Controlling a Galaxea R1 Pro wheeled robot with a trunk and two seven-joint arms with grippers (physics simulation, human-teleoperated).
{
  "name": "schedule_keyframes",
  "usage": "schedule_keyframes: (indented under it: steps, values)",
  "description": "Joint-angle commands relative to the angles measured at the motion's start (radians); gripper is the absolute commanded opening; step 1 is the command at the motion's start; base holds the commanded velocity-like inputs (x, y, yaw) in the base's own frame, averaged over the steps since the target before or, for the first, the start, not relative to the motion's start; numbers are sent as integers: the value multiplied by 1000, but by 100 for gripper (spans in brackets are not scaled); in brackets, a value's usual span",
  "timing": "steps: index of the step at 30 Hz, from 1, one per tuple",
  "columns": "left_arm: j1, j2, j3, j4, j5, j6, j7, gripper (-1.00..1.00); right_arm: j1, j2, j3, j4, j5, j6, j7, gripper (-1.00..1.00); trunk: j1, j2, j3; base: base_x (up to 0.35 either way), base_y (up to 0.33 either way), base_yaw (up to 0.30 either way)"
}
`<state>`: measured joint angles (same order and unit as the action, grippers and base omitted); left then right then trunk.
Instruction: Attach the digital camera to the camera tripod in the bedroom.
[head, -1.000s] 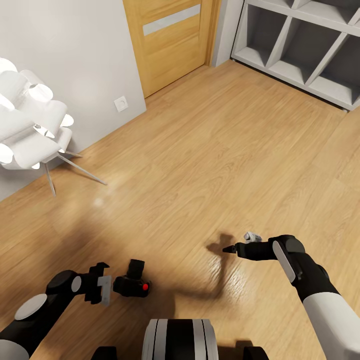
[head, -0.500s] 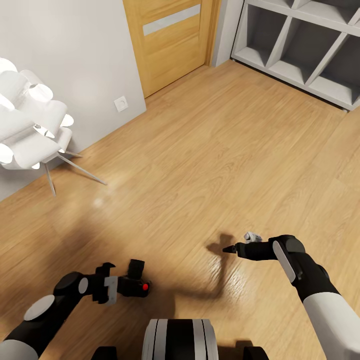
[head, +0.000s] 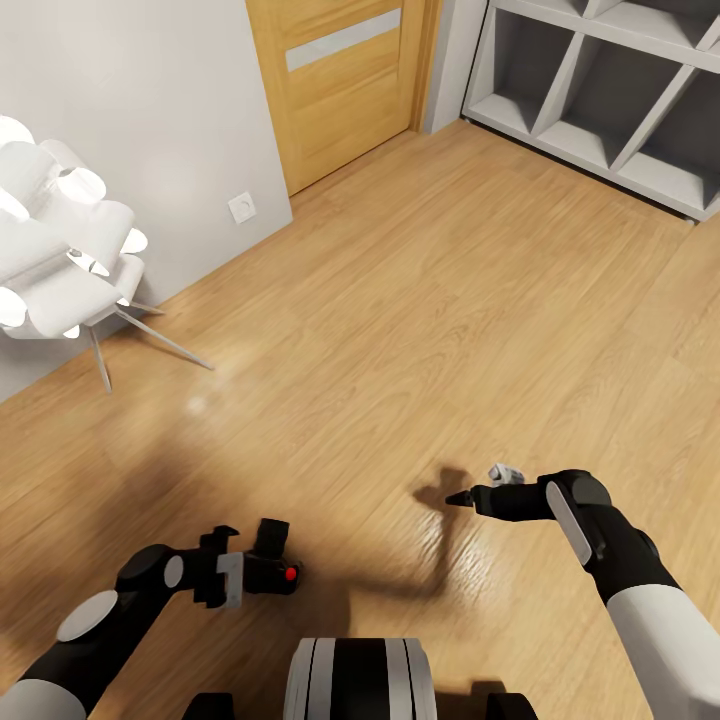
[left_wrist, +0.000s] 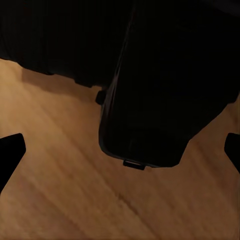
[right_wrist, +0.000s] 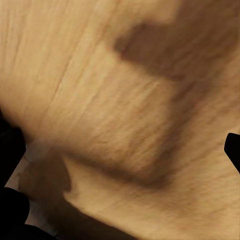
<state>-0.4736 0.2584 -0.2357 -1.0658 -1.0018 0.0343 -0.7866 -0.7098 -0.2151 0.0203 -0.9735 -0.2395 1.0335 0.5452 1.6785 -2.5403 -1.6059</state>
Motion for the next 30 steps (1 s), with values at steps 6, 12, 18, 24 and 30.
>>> schedule_keyframes:
  steps: [6, 12, 18, 24, 30]
  values:
    - [0, -9, -3, -2, -3, 3, -3, 100, 0, -2, 2, -1, -1, 3, 1, 100, 0, 0, -1, 0, 0, 0]
    - [0, -16, -3, 0, -1, 2, -2, 100, 0, -3, 2, -1, -1, 5, 2, 100, 0, 0, -1, 0, 0, 0]
    - [0, -17, -2, 0, 4, 1, -1, 100, 0, -3, 2, -1, -1, 6, 2, 100, 0, 0, -1, 0, 0, 0]
    - [0, -18, -2, 0, 6, 1, 0, 100, 0, -3, 2, -1, -2, 6, 2, 100, 0, 0, -1, 0, 0, 0]
    - [0, -18, -2, 0, 6, 1, 1, 100, 0, -3, 3, -1, -1, 7, 2, 100, 0, 0, -1, 0, 0, 0]
